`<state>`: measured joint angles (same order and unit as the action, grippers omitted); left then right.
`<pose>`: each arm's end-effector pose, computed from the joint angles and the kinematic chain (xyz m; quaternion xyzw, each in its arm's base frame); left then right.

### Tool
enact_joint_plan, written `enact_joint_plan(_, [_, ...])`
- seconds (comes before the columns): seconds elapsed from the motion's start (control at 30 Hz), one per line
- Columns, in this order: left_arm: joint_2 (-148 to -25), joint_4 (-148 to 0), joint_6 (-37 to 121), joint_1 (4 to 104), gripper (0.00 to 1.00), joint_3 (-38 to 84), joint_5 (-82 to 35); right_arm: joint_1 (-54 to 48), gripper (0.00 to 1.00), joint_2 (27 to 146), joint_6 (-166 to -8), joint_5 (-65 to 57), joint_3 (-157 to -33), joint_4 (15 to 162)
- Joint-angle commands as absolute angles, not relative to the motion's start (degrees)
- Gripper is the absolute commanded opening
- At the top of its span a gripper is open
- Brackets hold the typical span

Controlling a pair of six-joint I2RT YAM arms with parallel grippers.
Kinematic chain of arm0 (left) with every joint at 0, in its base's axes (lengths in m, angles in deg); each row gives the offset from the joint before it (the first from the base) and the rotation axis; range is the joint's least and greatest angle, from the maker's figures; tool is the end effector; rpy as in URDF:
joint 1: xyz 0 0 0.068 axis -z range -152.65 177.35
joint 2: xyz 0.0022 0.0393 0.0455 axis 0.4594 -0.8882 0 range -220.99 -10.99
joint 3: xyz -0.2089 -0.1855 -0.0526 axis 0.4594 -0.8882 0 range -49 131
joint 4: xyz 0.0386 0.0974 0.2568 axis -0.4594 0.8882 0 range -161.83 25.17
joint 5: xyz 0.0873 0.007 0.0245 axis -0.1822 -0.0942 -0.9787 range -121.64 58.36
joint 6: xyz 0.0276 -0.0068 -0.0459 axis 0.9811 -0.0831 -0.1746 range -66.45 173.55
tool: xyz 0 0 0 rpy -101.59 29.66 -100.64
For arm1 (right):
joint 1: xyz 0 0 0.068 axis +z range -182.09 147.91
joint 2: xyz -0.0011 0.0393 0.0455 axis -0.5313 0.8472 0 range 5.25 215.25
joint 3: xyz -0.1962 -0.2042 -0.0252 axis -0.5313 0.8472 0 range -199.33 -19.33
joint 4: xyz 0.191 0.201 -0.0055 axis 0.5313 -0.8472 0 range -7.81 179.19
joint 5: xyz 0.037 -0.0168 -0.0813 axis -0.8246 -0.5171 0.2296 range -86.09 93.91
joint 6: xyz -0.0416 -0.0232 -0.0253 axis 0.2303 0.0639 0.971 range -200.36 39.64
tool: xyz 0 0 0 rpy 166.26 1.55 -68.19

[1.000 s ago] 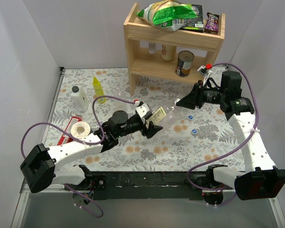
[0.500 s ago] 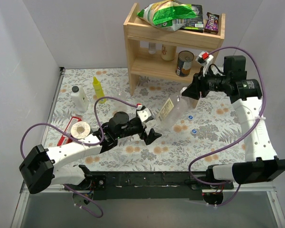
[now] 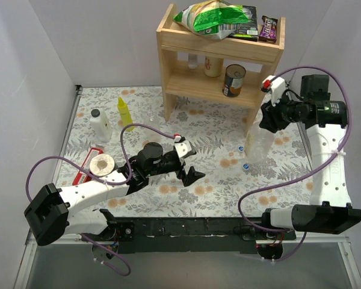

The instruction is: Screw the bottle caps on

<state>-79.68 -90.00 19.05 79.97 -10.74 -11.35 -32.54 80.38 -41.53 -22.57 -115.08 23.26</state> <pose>0.1607 -0.2308 0.2668 0.2298 0.7394 -0.5251 0.3531 0.2477 0.0140 0.4533 -0.3782 0.8217 0.0751 0.4198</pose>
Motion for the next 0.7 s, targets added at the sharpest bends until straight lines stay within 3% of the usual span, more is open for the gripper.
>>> enact_joint_plan(0.0, [-78.32,-89.23,19.63,80.00,0.98,-9.27,-10.11,-46.02,0.01,79.77,-34.58,-27.54,-111.45,25.46])
enact_joint_plan(0.2, [-77.62,-87.38,19.98,80.00,0.98,-8.57,-11.51,-56.25,0.01,84.61,-32.64,-34.41,-110.91,28.72])
enact_joint_plan(0.67, [-78.05,-85.27,20.33,79.91,0.98,-7.78,-13.10,-57.67,0.01,85.93,-32.38,-34.32,-103.89,37.68])
